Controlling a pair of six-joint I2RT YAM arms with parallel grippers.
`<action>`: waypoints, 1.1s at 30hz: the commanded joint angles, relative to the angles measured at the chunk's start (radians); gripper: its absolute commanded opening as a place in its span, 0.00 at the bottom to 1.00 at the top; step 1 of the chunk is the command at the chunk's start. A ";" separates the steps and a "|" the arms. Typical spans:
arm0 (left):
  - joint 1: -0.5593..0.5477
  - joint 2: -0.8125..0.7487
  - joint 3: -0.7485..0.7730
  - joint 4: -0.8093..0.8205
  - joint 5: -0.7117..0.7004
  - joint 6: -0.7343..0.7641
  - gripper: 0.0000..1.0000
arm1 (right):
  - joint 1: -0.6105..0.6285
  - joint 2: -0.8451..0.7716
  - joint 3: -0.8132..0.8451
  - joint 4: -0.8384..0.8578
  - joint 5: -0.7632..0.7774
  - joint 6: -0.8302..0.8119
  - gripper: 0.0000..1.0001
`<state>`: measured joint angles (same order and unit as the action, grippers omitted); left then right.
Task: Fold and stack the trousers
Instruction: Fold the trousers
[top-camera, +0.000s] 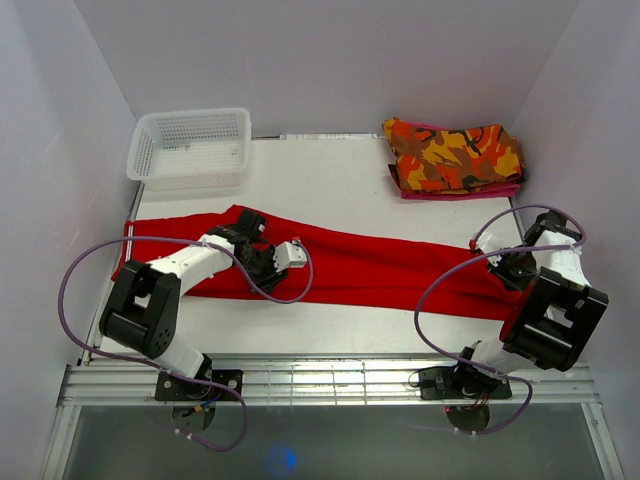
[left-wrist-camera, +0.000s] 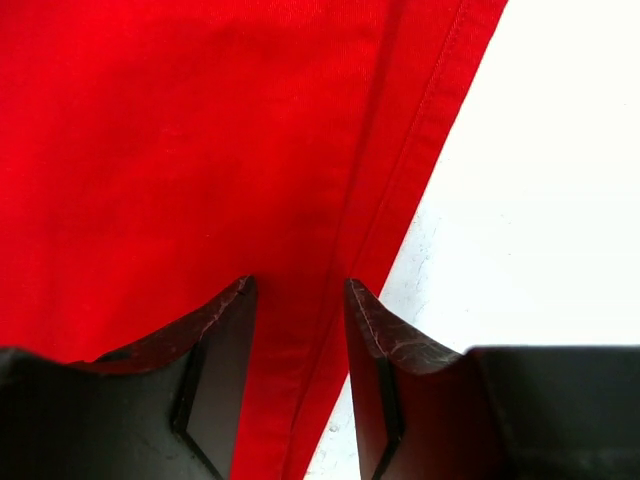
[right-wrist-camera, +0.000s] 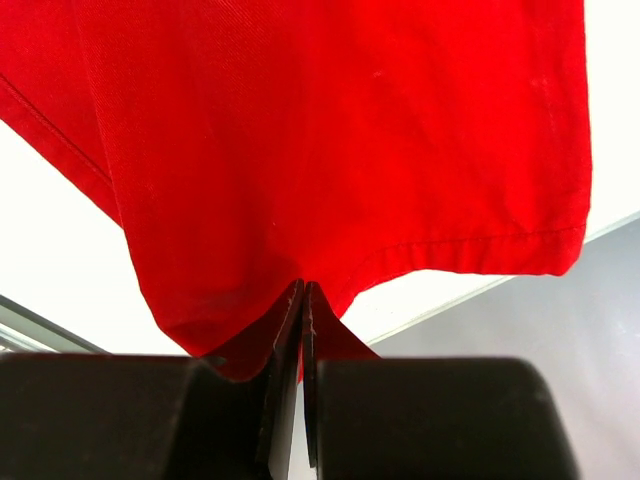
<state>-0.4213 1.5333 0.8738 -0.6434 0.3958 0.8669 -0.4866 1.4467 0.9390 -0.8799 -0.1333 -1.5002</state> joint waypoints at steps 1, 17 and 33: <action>-0.007 0.013 0.011 -0.004 0.002 -0.005 0.51 | 0.009 0.011 0.026 -0.017 -0.002 0.003 0.08; -0.007 0.008 0.030 -0.013 -0.023 -0.005 0.05 | 0.013 0.007 0.017 -0.008 0.017 -0.008 0.08; 0.009 -0.170 0.079 -0.280 0.092 0.122 0.00 | 0.013 -0.054 -0.002 -0.004 0.050 -0.087 0.08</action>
<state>-0.4206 1.3983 0.9211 -0.8062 0.4065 0.9436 -0.4770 1.4342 0.9394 -0.8803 -0.0998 -1.5318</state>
